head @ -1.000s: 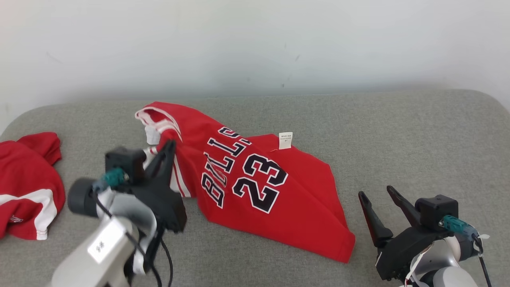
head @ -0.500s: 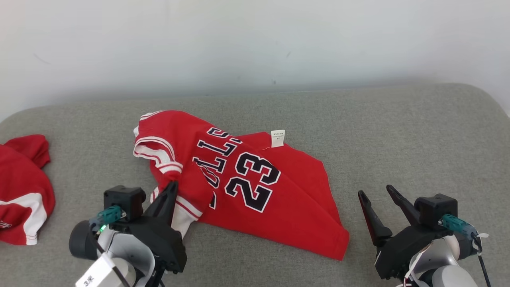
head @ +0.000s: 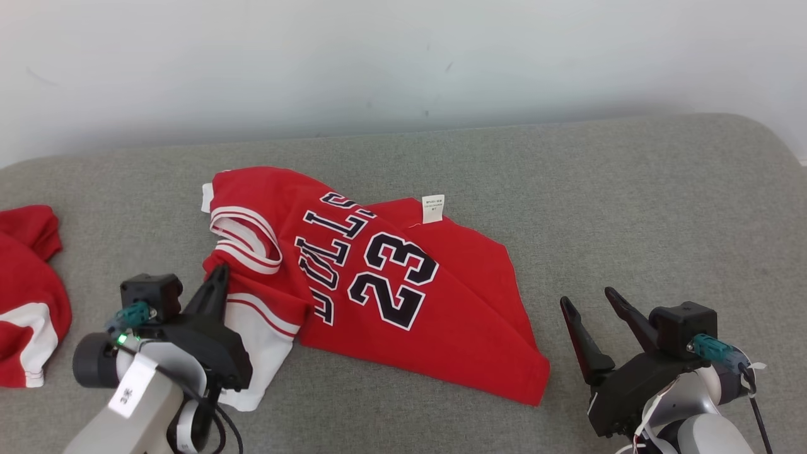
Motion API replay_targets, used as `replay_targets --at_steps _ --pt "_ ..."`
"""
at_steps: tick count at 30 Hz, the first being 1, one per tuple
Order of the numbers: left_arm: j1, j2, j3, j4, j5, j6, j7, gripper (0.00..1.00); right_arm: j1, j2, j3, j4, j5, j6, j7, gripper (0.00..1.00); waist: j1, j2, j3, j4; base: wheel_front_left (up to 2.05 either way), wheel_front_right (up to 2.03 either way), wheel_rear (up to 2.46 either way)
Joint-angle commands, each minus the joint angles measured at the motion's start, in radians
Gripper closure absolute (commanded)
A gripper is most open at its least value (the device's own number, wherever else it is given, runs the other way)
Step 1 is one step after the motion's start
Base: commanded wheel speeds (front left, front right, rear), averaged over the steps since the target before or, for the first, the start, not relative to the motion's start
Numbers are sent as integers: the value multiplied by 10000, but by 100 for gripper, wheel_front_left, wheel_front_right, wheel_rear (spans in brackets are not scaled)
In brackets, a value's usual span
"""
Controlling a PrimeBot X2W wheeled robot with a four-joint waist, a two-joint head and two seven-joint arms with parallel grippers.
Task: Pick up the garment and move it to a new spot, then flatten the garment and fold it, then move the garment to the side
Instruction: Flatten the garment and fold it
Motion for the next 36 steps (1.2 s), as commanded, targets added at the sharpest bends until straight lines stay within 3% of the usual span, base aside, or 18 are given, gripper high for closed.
replay_targets --at_steps 1,9,10,11,16,29,36 --pt "-294 -96 60 465 -19 -181 -147 100 -119 -46 5 15 108 -3 -58 0 0 -1 37 -21 0 0 0" --pt "-964 -603 176 2506 -67 -957 -703 100 -212 -38 152 123 119 -3 -139 0 0 -1 125 -108 0 0 0" --pt "-1035 -655 221 2692 -2 -938 -776 61 -215 -38 158 136 120 -3 -153 0 0 -1 130 -115 0 0 0" --pt "-1075 -715 288 2837 52 -906 -837 0 -213 -37 147 142 122 -3 -171 0 0 -1 137 -116 0 0 0" --pt "-933 -857 613 3016 236 -936 -966 0 -188 -49 56 155 113 -3 -193 0 0 -1 132 -66 0 0 0" --pt "1309 -1008 3142 -431 2120 -176 -966 0 46 -77 -38 59 0 -3 -143 0 0 -1 -137 305 0 0 0" --pt "2562 -1166 4033 -1354 2661 -136 -967 0 229 -232 -80 -9 61 -3 -103 0 0 -1 -277 334 0 0 0"
